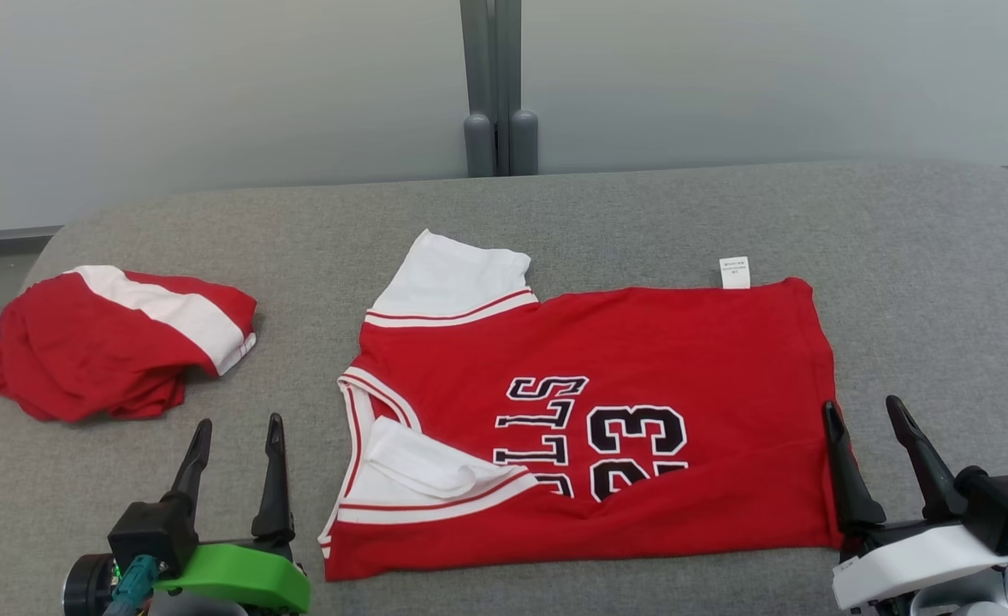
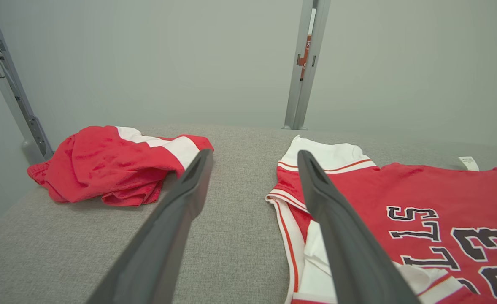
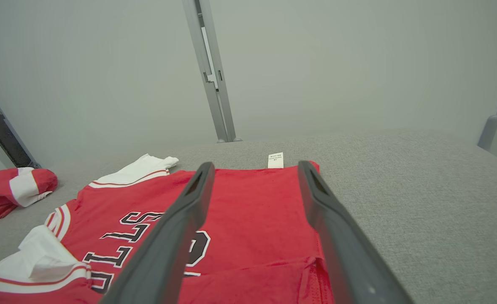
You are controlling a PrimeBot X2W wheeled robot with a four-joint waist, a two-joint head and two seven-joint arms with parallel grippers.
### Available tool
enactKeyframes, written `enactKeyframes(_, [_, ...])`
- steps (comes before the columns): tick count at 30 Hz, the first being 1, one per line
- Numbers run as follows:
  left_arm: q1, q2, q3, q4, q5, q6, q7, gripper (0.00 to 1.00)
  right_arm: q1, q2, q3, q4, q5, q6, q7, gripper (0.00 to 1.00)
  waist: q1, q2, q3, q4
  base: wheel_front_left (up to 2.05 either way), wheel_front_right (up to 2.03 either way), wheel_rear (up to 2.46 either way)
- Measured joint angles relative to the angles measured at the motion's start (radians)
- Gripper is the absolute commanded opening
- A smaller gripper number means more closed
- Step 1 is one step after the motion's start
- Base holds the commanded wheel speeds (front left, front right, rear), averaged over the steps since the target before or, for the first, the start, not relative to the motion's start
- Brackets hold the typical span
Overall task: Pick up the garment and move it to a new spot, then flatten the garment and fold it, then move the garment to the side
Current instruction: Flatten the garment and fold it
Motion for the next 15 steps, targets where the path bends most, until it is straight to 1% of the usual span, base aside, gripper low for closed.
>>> enactKeyframes(15, [0.003,-0.007,0.013,0.004,0.001,0.008,0.000,1.00,0.000,-0.002,0.006,0.023,-0.006,0.000,0.000,1.00,0.0000,0.0000,0.000,-0.003,0.00,0.00,0.00])
